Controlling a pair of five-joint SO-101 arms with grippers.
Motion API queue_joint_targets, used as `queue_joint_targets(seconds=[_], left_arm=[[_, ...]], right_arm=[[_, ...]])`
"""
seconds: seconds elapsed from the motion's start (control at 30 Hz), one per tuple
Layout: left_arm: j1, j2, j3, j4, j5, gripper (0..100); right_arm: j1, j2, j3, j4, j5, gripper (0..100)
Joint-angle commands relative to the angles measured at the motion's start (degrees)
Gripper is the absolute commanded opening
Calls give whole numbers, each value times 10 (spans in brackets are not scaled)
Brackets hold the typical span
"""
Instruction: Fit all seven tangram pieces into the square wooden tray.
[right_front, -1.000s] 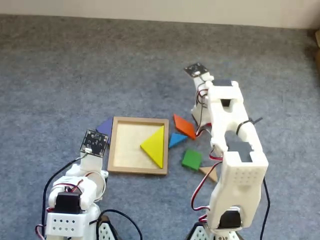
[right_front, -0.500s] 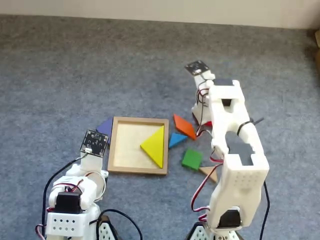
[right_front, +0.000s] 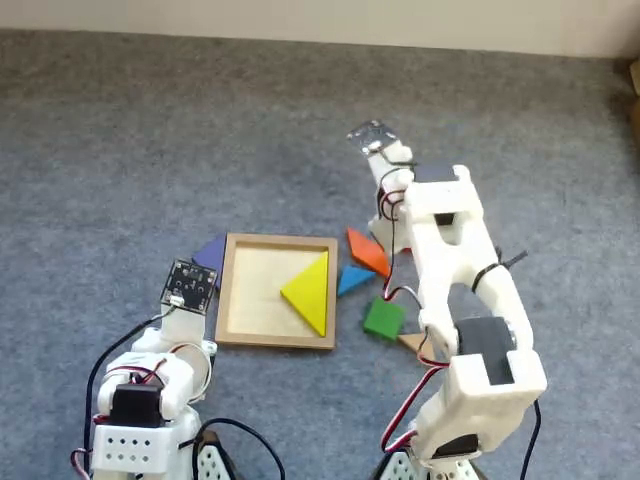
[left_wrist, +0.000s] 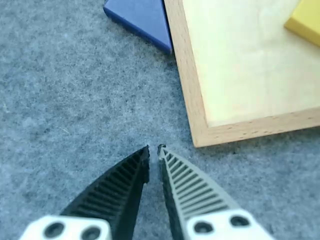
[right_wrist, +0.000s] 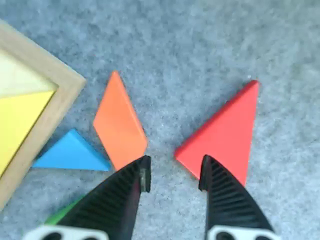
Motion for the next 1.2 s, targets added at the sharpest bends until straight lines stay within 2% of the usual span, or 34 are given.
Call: queue_joint_targets(seconds=[0.0,0.17,0.43,0.7,0.9,1.17], left_arm=[[-6,-23,12,0,0,51],[-6,-23,12,0,0,51],[-6,-23,12,0,0,51],[-6,-23,12,0,0,51],[-6,-23,12,0,0,51],[-6,-23,12,0,0,51]], right_arm=[[10,-24,-5,-27,-12,190],[33,34,-7,-44,-42,325],[46,129,-79,-43,-40,324],[44,166,-109,-23,-39,224],[44,163,-109,-16,1,132],[27,108,-126,32,24,116]])
